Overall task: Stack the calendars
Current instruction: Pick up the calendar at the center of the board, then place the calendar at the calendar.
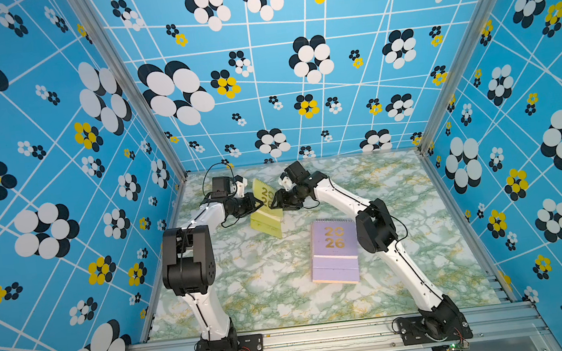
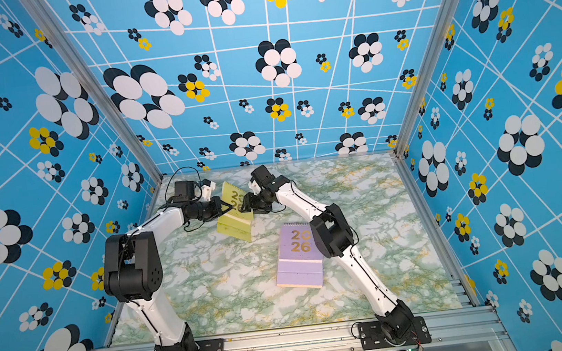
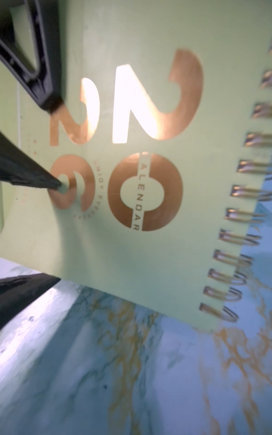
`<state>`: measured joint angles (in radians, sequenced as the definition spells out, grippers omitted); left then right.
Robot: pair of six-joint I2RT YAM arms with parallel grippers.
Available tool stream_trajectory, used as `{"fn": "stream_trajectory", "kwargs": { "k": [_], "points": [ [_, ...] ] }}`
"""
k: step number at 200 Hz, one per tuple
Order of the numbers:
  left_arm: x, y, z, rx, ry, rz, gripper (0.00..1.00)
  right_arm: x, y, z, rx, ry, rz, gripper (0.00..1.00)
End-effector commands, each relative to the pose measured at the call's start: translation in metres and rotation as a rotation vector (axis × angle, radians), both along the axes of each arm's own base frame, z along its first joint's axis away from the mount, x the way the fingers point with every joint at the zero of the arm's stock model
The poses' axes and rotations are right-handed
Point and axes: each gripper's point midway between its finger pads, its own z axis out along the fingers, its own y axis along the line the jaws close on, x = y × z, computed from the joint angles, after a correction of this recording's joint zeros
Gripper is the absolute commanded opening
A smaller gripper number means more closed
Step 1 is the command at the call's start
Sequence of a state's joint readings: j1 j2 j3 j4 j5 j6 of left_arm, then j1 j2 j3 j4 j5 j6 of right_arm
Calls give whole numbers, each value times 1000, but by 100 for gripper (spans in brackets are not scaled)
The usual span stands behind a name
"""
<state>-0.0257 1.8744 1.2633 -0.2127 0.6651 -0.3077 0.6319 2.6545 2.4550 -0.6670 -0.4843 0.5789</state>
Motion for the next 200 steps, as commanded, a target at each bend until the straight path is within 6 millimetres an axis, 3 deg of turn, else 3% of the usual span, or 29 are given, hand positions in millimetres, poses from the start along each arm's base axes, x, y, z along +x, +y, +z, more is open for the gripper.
{"fn": "stream_trajectory", "kwargs": {
  "k": [1,17,65,69,71,77,107,112,140,171,200],
  "points": [
    [-13,-33,24,-100,-31,-130,0,-8,21,23,50,-91,56,58],
    [-10,-30,29,-117,-41,-123,0,-2,11,39,63,-125,29,58],
    [-18,-45,119,-333,-274,-221,0,2,-46,119,136,-281,-28,59],
    [-19,-46,126,-346,-290,-228,0,0,-52,119,137,-281,-35,59],
    [-19,-47,128,-353,-297,-232,0,0,-55,132,153,-305,-40,59],
    [-22,-48,137,-370,-318,-242,0,-2,-65,140,164,-320,-55,59],
    [-33,-54,159,-408,-368,-272,0,-13,-108,175,241,-387,-113,60],
    [-35,-55,162,-412,-377,-279,0,-18,-115,166,237,-376,-118,60],
    [-46,-64,174,-432,-405,-320,0,-29,-133,175,319,-412,-124,61],
    [-52,-71,185,-488,-441,-360,0,-42,-125,192,448,-457,-52,60],
    [-54,-74,192,-563,-442,-379,0,-47,-123,194,504,-471,-37,60]
  ]
}}
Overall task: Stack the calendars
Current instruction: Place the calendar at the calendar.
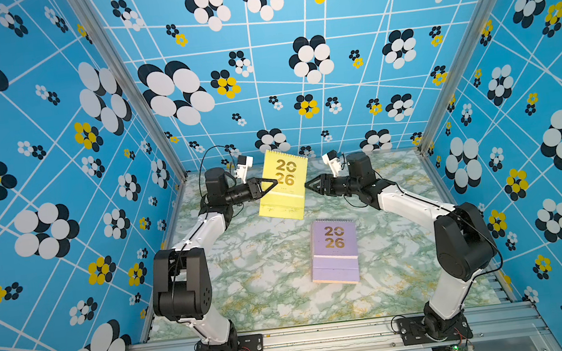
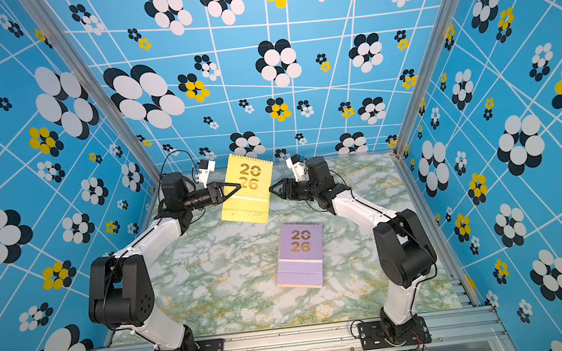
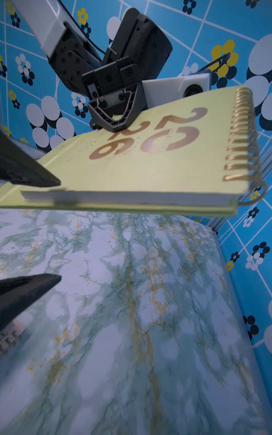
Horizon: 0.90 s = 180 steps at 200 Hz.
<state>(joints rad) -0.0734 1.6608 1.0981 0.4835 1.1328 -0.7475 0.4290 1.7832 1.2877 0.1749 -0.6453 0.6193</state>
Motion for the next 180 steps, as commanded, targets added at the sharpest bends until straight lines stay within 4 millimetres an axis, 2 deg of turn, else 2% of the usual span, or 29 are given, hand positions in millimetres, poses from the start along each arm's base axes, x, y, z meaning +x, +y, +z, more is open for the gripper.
{"fn": "stream_trajectory", "kwargs": {
  "k": [1,28,59,81,101,117,132,142,150,166,180],
  "points": [
    [-10,-5,29,-73,-94,-69,0,-6,10,34,115,-105,62,60],
    [-15,-14,29,-60,-98,-89,0,-9,17,40,170,-126,94,60],
    [-18,-20,30,-44,-103,-101,0,-13,33,43,179,-140,138,58],
    [-20,-23,30,-43,-104,-107,0,-13,45,46,195,-143,161,53],
    [-23,-24,30,-37,-106,-109,0,-14,53,50,222,-141,179,40],
    [-24,-26,30,-27,-109,-111,0,-16,57,51,225,-139,184,20],
    [-25,-28,30,-16,-113,-114,0,-18,58,51,226,-136,183,8],
    [-25,-27,29,-4,-112,-111,8,-18,57,51,222,-131,174,0],
    [-25,-27,27,12,-113,-105,18,-19,56,51,212,-124,168,0],
    [-24,-25,24,47,-114,-88,46,-17,44,44,138,-86,114,0],
    [-22,-22,23,87,-126,-59,72,-17,24,42,90,-63,59,0]
  ]
}}
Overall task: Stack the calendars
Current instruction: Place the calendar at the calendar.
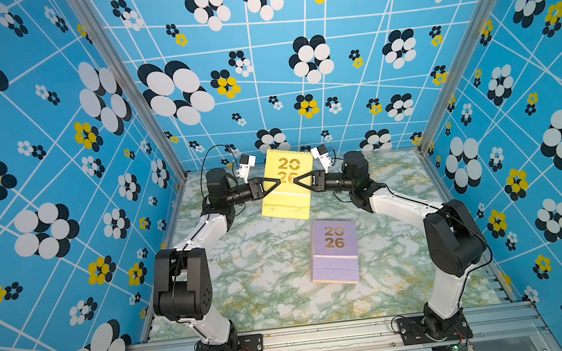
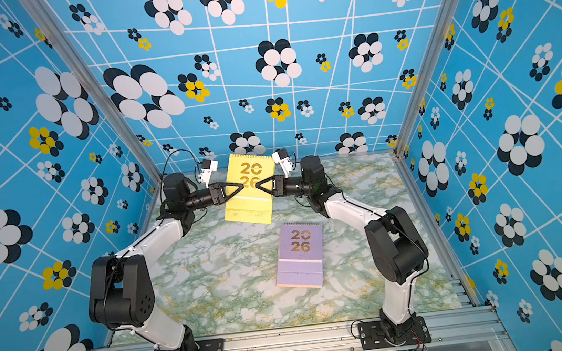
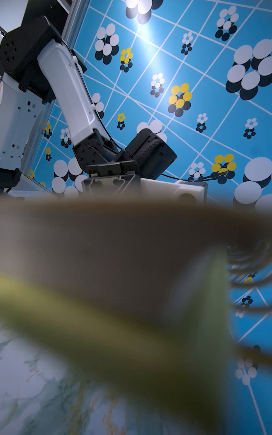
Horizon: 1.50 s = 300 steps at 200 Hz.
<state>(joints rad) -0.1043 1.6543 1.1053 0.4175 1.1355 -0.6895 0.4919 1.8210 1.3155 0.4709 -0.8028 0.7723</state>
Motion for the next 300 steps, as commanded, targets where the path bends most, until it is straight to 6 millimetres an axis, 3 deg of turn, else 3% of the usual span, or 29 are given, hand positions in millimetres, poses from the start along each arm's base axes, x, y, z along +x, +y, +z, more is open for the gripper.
{"fn": "stream_trajectory", "kwargs": {
  "k": [1,11,25,51,94,142,206,300],
  "points": [
    [-14,-9,27,64,-126,-21,74,7,-26,-15,-129,40,-133,0],
    [-13,-7,25,91,-130,-3,85,7,-47,-18,-148,73,-174,0],
    [-11,-3,23,133,-140,30,92,-1,-75,-23,-178,121,-210,0],
    [-3,6,17,213,-161,118,100,-36,-105,-36,-294,188,-182,0],
    [3,8,8,279,-195,193,100,-91,-118,-58,-340,340,-90,0],
    [-1,-7,-6,361,-223,190,100,-119,-124,-90,-331,459,-59,0],
    [-17,-34,-13,336,-236,114,99,-127,-124,-125,-295,539,-59,0],
    [-35,-60,-26,244,-208,30,99,-129,-128,-156,-330,592,-87,0]
  ]
}}
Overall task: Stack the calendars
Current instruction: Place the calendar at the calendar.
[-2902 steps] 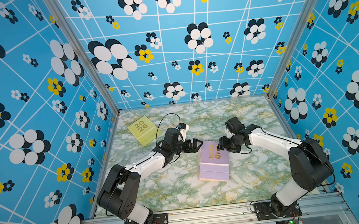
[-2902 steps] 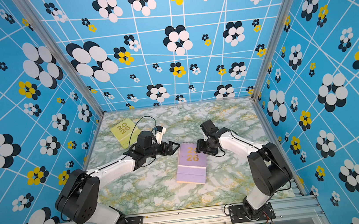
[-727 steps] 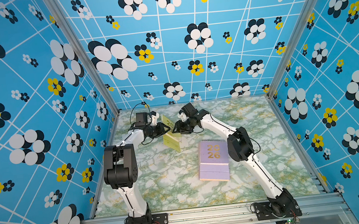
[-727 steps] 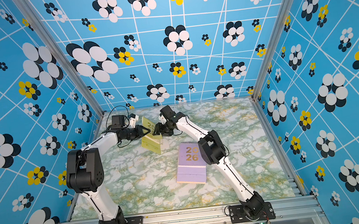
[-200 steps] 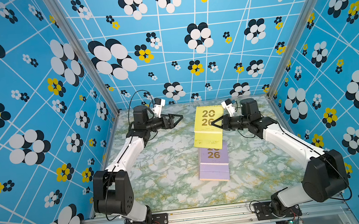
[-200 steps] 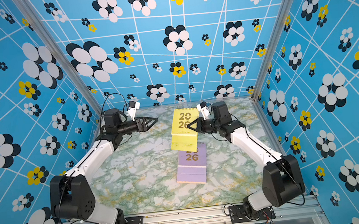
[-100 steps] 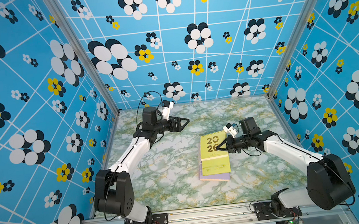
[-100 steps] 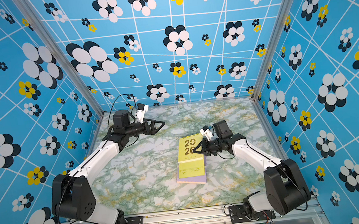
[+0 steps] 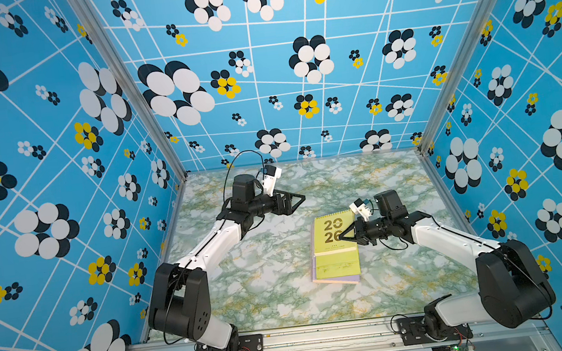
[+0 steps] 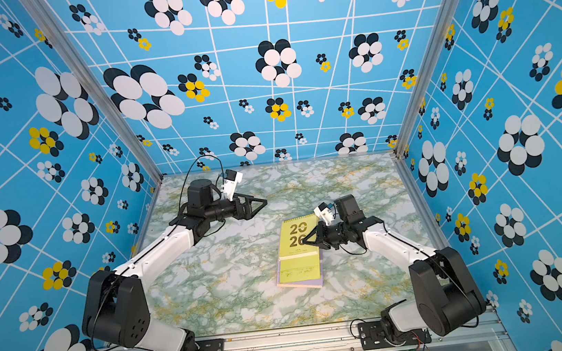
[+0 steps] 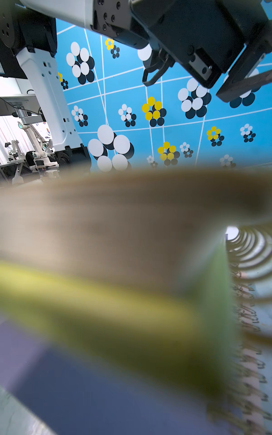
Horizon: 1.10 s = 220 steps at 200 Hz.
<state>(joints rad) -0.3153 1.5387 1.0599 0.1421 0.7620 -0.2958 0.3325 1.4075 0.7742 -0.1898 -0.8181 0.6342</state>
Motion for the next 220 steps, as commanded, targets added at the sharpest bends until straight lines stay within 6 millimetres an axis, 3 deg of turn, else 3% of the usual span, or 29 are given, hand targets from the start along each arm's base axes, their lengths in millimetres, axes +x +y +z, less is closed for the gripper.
{"fn": "stream_trajectory", "kwargs": {
  "k": [1,67,118,150,220],
  "points": [
    [-7,-11,5,-52,-16,-47,99,3,1,-2,16,-8,1,0],
    [-23,-34,-15,18,2,-83,100,-1,-10,-24,-79,30,-18,0],
    [-52,-67,-22,-61,40,-195,100,-3,-17,-34,-134,48,-35,0],
    [-71,-87,-39,-47,75,-237,100,-4,-24,-39,-183,53,-51,2],
    [-96,-103,-68,-10,126,-246,99,-6,-32,-50,-234,76,-71,7]
  ]
}}
